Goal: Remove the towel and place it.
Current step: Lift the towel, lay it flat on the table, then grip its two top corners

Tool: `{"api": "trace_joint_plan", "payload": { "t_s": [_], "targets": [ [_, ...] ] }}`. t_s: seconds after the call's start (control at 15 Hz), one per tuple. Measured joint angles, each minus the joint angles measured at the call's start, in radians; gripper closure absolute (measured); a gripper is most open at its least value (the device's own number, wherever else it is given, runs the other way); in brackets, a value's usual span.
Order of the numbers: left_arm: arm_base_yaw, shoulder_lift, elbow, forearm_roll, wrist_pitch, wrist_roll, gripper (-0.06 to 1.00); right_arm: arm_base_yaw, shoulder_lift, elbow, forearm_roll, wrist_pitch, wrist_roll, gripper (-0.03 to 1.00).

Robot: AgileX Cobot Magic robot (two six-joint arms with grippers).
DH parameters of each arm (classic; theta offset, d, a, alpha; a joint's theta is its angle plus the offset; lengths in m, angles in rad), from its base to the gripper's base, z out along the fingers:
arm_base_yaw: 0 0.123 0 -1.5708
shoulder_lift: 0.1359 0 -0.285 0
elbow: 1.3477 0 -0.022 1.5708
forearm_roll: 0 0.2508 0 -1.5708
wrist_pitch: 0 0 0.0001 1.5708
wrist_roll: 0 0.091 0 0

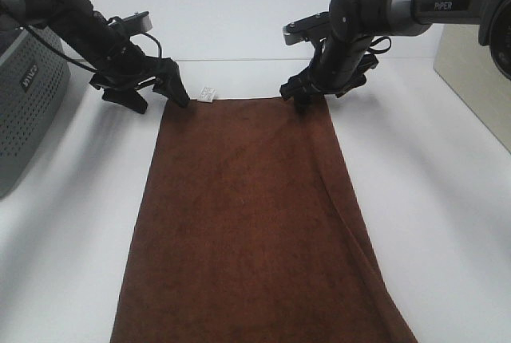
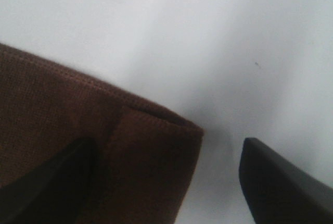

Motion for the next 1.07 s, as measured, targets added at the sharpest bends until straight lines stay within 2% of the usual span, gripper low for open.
{"api": "trace_joint_plan", "payload": {
  "t_s": [0.33, 0.87, 1.07],
  "targets": [
    [0.000, 0.000, 0.000, 0.000, 0.000, 0.000, 0.08, 0.000, 0.001, -0.024, 0.034, 0.007, 0.000, 0.21],
    [0.000, 0.000, 0.000, 0.000, 0.000, 0.000, 0.08, 0.000, 0.001, -0.024, 0.014, 0.025, 0.000, 0.27],
    [0.000, 0.000, 0.000, 0.000, 0.000, 0.000, 0.09, 0.000, 0.001, -0.025, -0.072, 0.075, 0.036, 0.27]
  ]
}}
